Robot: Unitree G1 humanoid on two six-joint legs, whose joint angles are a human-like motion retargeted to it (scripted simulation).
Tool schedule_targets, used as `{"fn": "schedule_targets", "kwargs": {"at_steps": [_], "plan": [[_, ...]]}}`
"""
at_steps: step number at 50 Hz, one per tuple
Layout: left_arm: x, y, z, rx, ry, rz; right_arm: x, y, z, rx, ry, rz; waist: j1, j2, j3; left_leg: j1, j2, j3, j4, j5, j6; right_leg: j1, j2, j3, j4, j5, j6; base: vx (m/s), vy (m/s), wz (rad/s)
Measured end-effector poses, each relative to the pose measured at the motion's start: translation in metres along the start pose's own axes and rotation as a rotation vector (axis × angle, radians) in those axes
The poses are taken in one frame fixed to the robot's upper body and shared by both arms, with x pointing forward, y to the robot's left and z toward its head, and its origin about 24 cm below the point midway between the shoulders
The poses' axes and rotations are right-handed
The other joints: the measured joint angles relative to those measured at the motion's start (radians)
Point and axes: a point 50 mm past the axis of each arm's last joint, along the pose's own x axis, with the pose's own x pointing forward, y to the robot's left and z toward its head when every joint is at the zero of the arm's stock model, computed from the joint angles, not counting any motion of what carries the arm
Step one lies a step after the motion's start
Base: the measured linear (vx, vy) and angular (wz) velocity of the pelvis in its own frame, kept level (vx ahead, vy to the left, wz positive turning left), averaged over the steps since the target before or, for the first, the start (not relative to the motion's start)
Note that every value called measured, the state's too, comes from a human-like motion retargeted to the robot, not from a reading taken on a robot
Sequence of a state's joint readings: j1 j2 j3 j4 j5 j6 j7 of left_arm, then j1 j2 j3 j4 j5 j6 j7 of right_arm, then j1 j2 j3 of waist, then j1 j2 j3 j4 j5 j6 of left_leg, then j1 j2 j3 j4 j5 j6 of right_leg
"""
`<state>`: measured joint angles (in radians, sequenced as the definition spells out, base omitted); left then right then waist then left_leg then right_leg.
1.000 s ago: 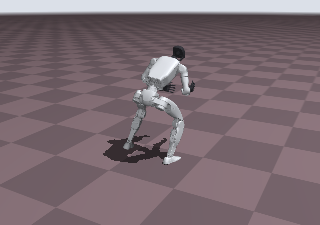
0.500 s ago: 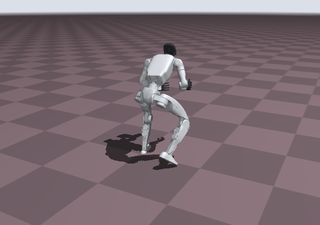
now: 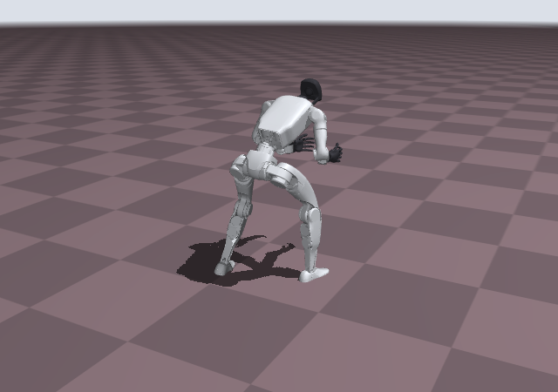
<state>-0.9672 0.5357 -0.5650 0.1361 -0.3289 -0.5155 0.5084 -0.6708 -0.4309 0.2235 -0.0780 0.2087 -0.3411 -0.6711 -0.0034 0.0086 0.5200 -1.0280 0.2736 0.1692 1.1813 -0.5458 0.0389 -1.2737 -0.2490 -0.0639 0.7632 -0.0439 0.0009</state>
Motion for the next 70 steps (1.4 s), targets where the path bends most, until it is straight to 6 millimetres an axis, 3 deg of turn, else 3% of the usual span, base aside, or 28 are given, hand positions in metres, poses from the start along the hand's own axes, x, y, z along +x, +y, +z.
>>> {"fn": "schedule_targets", "kwargs": {"at_steps": [4, 9, 15, 22, 26, 32, 35, 42, 46, 49, 51, 54, 60, 62, 70], "plan": [[-0.040, 0.024, -0.018, 0.034, 0.144, 0.059, 0.001, 0.010, 0.007, 0.075, -0.023, 0.045, -0.005, 0.003, 0.000, -0.123, 0.052, -0.053, 0.257, 0.131, -0.011, 0.002, 0.009, 0.003, 0.152, -0.119, -0.041, 0.51, -0.26, -0.04], [-0.083, 0.047, -0.028, 0.026, 0.281, 0.156, 0.009, 0.018, 0.015, 0.092, -0.065, 0.108, 0.004, -0.020, 0.000, -0.217, 0.083, -0.012, 0.280, 0.088, 0.027, 0.033, -0.001, 0.007, 0.244, -0.220, -0.051, 0.46, -0.17, 0.05], [-0.114, 0.066, -0.027, 0.041, 0.361, 0.242, 0.022, 0.022, 0.024, 0.020, -0.136, 0.154, 0.068, -0.061, 0.000, -0.254, 0.068, 0.087, -0.080, 0.152, 0.004, 0.087, 0.007, 0.003, 0.246, -0.268, -0.035, 0.42, -0.06, -0.21], [-0.124, 0.087, -0.017, 0.102, 0.364, 0.279, 0.022, 0.022, 0.023, 0.019, -0.135, 0.126, 0.174, -0.151, 0.000, -0.116, 0.037, 0.167, -0.660, 0.253, -0.048, 0.150, 0.057, 0.020, 0.253, -0.306, -0.006, 0.45, 0.10, -0.79], [-0.109, 0.089, -0.014, 0.110, 0.303, 0.278, 0.010, 0.008, 0.013, 0.080, -0.074, 0.025, 0.192, -0.190, 0.000, -0.115, 0.029, 0.102, -0.589, 0.328, -0.040, 0.133, 0.045, 0.034, 0.404, -0.290, -0.039, 0.47, 0.21, -0.33], [-0.057, 0.058, -0.018, -0.020, 0.197, 0.254, -0.012, -0.032, -0.006, 0.084, 0.068, -0.148, 0.190, -0.184, 0.000, -0.157, 0.020, 0.040, -0.326, 0.191, -0.001, -0.050, 0.017, 0.087, 0.749, 0.034, -0.025, 0.46, 0.21, 0.21], [-0.027, 0.039, -0.012, -0.050, 0.122, 0.201, -0.019, -0.042, -0.009, 0.095, 0.099, -0.197, 0.188, -0.166, 0.000, -0.144, 0.021, 0.022, -0.276, 0.134, -0.003, -0.115, 0.019, 0.079, 0.743, 0.009, -0.031, 0.42, 0.13, 0.08], [0.030, 0.002, 0.022, -0.045, -0.090, 0.018, -0.014, -0.035, -0.003, 0.077, 0.063, -0.160, 0.138, -0.131, 0.000, -0.078, 0.004, 0.013, -0.276, 0.079, -0.022, -0.107, 0.025, 0.019, 0.177, -0.033, -0.016, 0.39, 0.02, 0.21], [0.043, -0.014, 0.037, -0.056, -0.167, -0.069, -0.006, -0.029, 0.003, 0.028, 0.018, -0.117, 0.084, -0.097, 0.000, -0.031, -0.035, 0.009, -0.285, 0.057, -0.043, -0.016, -0.006, 0.006, -0.212, -0.004, 0.007, 0.43, -0.12, 0.78], [0.041, -0.021, 0.038, -0.073, -0.171, -0.109, 0.000, -0.026, 0.007, -0.005, -0.012, -0.094, 0.056, -0.065, 0.000, -0.006, -0.051, -0.003, -0.262, 0.030, -0.038, 0.021, -0.033, 0.002, -0.274, 0.088, 0.020, 0.45, -0.23, 0.70], [0.036, -0.020, 0.034, -0.073, -0.143, -0.115, 0.006, -0.024, 0.010, -0.007, -0.034, -0.089, 0.055, -0.046, 0.000, -0.002, -0.039, -0.012, -0.222, 0.012, -0.027, 0.005, -0.034, 0.003, -0.201, 0.110, 0.020, 0.45, -0.29, 0.19], [0.018, -0.014, 0.018, -0.080, -0.065, -0.107, 0.010, -0.020, 0.014, 0.008, -0.065, -0.073, 0.047, -0.002, 0.000, -0.015, -0.013, -0.065, -0.114, 0.013, -0.016, -0.007, -0.034, -0.009, -0.052, 0.044, -0.010, 0.50, -0.31, 0.19], [-0.040, 0.016, -0.017, -0.074, 0.163, 0.005, 0.012, -0.007, 0.026, 0.142, -0.119, -0.068, 0.034, 0.018, 0.000, -0.132, 0.021, -0.137, 0.153, 0.169, -0.033, -0.006, -0.024, -0.014, 0.136, -0.104, -0.072, 0.44, -0.28, 0.08], [-0.061, 0.024, -0.028, -0.041, 0.253, 0.013, 0.014, -0.003, 0.025, 0.093, -0.121, -0.018, 0.030, 0.010, 0.000, -0.167, 0.030, -0.115, 0.172, 0.173, -0.026, 0.006, -0.028, -0.016, 0.159, -0.138, -0.078, 0.39, -0.20, 0.18], [-0.121, 0.059, -0.032, -0.030, 0.404, 0.193, 0.018, 0.004, 0.028, 0.067, -0.148, 0.033, 0.071, -0.037, 0.000, -0.224, 0.045, 0.048, -0.153, 0.190, -0.015, 0.079, -0.022, -0.030, 0.153, -0.215, -0.060, 0.35, -0.11, -0.03]]}}
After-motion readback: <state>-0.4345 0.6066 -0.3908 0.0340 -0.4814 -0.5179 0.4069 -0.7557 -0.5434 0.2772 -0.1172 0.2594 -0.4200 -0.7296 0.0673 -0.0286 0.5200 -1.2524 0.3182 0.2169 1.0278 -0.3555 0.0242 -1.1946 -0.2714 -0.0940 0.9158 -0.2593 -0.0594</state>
